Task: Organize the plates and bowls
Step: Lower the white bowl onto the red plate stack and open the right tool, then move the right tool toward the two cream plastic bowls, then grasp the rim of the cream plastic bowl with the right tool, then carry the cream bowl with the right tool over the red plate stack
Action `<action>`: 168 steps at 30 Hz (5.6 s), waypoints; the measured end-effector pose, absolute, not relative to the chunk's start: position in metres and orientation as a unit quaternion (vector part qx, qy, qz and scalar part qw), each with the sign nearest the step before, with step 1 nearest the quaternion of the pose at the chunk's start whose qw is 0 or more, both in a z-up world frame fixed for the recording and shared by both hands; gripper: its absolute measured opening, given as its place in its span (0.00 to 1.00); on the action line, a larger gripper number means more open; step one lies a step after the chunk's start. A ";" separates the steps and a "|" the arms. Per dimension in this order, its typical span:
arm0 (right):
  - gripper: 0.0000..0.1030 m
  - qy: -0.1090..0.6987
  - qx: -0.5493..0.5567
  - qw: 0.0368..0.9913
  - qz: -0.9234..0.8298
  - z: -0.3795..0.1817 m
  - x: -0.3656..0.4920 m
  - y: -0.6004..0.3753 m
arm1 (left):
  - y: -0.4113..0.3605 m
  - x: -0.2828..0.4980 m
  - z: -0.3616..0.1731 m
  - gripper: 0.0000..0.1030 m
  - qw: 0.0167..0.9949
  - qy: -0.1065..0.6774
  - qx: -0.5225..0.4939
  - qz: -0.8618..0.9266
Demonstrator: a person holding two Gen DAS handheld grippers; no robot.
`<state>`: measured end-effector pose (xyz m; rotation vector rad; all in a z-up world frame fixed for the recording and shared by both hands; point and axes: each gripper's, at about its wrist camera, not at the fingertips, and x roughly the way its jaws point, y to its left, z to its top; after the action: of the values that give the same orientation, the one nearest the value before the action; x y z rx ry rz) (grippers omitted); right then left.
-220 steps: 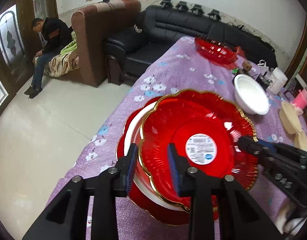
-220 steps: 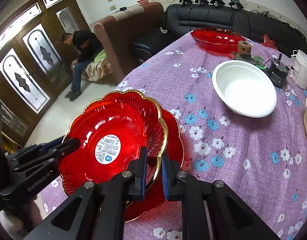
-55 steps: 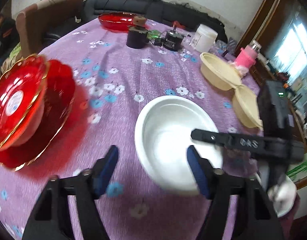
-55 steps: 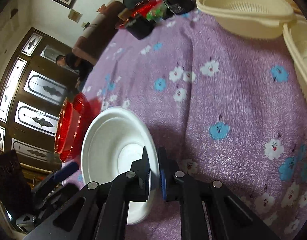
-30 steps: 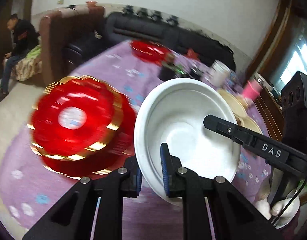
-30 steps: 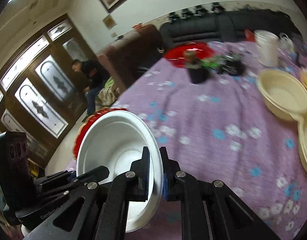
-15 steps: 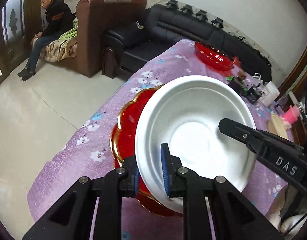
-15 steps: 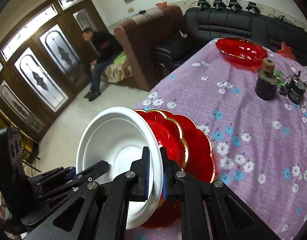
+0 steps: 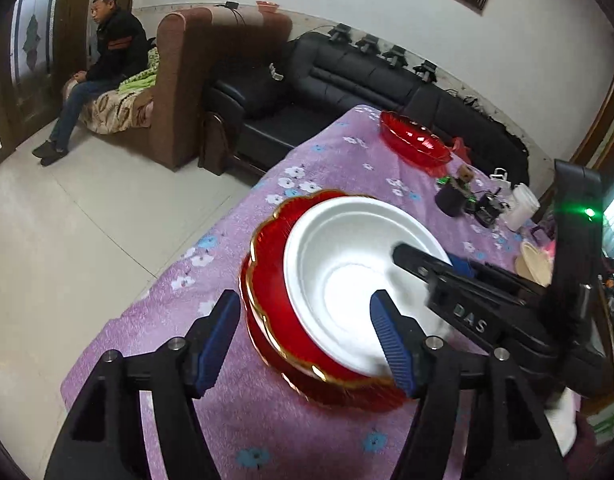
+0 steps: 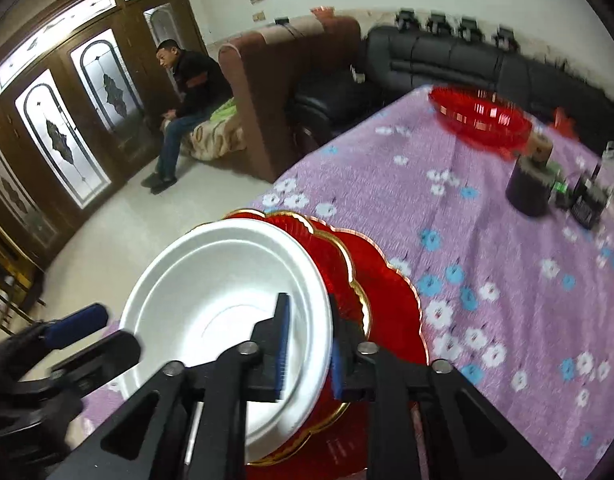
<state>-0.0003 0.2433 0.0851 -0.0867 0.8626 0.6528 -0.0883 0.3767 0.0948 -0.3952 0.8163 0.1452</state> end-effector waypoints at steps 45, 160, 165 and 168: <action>0.99 0.281 0.029 0.953 0.111 0.122 -0.115 -0.049 | 0.136 -0.154 0.109 0.77 0.940 0.331 0.047 0.066; 0.15 0.393 -0.049 0.864 0.311 0.117 -0.011 0.239 | 0.384 -0.058 0.090 0.43 0.891 0.412 -0.155 0.111; 0.37 0.361 -0.071 0.883 0.292 0.116 -0.016 0.241 | 0.381 -0.074 0.098 0.48 0.898 0.394 -0.155 0.117; 0.61 0.330 -0.086 0.898 0.278 0.118 -0.024 0.239 | 0.384 -0.088 0.105 0.50 0.902 0.380 -0.163 0.122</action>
<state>-0.0242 0.2391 0.1182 -0.1776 0.6838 0.5754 -0.0876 0.3839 0.1051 -0.3370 0.7868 0.2530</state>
